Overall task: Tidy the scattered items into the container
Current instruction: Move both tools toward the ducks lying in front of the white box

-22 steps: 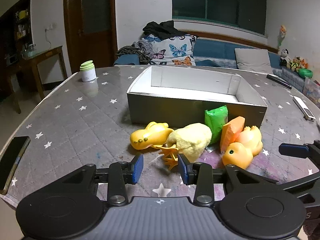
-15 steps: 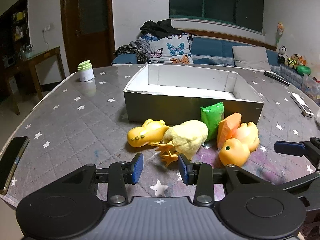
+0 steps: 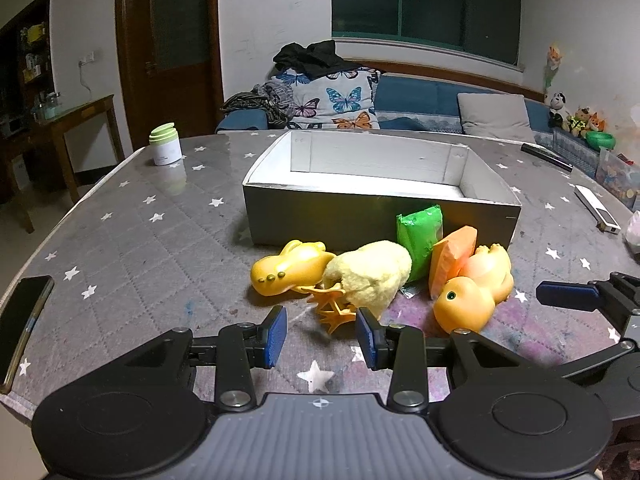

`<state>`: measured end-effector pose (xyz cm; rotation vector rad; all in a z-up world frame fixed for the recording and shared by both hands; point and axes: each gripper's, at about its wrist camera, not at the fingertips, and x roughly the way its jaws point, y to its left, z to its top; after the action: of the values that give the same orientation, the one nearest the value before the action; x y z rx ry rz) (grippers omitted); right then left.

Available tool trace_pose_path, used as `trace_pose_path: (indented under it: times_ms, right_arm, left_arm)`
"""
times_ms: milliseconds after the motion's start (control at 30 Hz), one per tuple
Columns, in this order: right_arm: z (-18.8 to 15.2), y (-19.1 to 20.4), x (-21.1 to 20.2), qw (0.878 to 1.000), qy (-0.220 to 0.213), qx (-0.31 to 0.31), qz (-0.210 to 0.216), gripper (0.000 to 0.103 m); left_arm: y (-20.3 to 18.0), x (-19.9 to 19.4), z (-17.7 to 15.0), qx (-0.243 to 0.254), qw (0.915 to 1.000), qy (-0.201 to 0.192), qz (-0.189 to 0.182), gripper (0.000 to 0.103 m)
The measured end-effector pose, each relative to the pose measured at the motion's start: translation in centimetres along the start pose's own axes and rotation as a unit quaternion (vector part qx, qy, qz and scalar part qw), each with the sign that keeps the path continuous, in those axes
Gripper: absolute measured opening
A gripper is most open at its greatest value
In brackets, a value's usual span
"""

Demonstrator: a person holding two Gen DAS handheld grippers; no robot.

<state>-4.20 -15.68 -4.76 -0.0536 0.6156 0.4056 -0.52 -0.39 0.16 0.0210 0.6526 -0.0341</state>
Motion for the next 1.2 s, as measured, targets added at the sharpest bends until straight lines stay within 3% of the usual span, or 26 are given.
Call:
trace_pose_path:
  times_ms: [733, 967, 1200]
  right_arm:
    - [1.0, 0.5, 1.1, 1.000, 0.001, -0.017, 0.013, 0.103]
    - [0.8, -1.0, 1.1, 1.000, 0.005, 0.003, -0.002, 0.102]
    - [0.8, -2.6, 1.3, 1.000, 0.011, -0.011, -0.012, 0.102]
  left_arm:
    - [-0.1, 0.2, 1.8, 0.028, 0.9993, -0.008, -0.024, 0.041]
    - [-1.6, 0.1, 2.1, 0.049, 0.9966, -0.011, -0.066, 0.041]
    - [-3.4, 1.5, 2.5, 0.055, 0.9904, 0.020, -0.126, 0.041]
